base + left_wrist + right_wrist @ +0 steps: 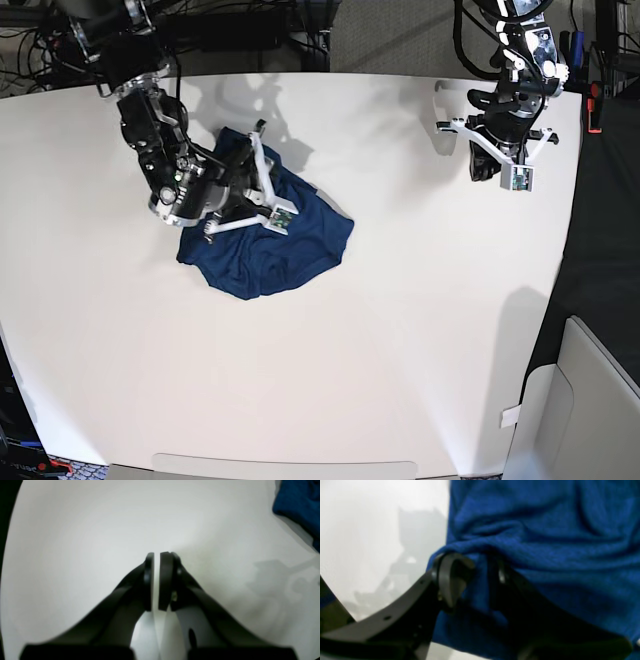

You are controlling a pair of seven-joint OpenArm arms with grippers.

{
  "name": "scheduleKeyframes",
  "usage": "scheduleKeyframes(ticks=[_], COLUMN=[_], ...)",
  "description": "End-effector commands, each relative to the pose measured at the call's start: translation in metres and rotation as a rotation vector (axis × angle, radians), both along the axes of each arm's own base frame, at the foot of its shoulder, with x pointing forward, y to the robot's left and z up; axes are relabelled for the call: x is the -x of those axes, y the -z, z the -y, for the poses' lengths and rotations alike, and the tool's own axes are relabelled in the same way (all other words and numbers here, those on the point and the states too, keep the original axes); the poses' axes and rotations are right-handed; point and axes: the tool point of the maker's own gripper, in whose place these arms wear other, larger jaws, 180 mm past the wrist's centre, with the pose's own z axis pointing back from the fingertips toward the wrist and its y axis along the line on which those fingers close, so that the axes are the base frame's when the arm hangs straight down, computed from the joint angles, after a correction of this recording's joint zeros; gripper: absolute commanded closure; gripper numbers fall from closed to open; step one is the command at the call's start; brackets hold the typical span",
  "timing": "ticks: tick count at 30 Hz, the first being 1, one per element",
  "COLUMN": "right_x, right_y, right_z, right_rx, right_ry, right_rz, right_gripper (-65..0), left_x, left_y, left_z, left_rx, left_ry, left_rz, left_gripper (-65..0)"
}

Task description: Fold the T-shirt properly

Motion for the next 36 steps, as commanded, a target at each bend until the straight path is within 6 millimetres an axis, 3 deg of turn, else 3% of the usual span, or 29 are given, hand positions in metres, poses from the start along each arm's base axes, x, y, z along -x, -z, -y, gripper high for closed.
scheduleKeyframes(ticks=[1, 4, 7, 13, 20, 24, 27, 31, 36], right_x=[-0.013, -0.019, -0.021, -0.017, 0.0, -0.013, -0.019, -0.001, 0.027], right_y=[-0.009, -0.017, -0.019, -0.035, -0.041, -0.065, -0.083, -0.086, -0.073], right_z=[-0.002, -0.015, -0.012, 0.026, 0.059, 0.082, 0.104, 0.111, 0.118], right_rx=[0.008, -0.013, -0.008, 0.025, -0.092, -0.12, -0.141, -0.198, -0.2], right_ry=[0.006, 0.002, 0.001, 0.04, 0.116, 0.2, 0.241, 0.219, 0.197], right_rz=[0.041, 0.064, 0.073, 0.123, 0.039, 0.117, 0.157, 0.094, -0.001], right_gripper=[-17.7, -17.7, -17.7, -17.7, -17.7, -17.7, -17.7, -17.7, -17.7], left_x=[-0.006, -0.006, -0.002, 0.0, -0.002, -0.006, -0.009, -0.01, -0.011], left_y=[-0.012, -0.012, -0.01, -0.012, -0.014, -0.03, -0.031, -0.03, -0.029], left_z=[-0.003, -0.003, -0.005, -0.011, -0.01, 0.0, 0.023, 0.036, 0.043], left_rx=[-0.01, -0.012, -0.018, -0.042, -0.044, -0.046, -0.023, -0.008, 0.002], left_ry=[0.001, 0.0, 0.001, 0.012, 0.013, 0.04, 0.1, 0.135, 0.15], left_rz=[0.048, 0.048, 0.04, 0.037, 0.046, 0.087, 0.094, 0.092, 0.093], left_gripper=[-3.5, -3.5, -3.5, -3.5, -3.5, -3.5, -3.4, -3.4, -3.4])
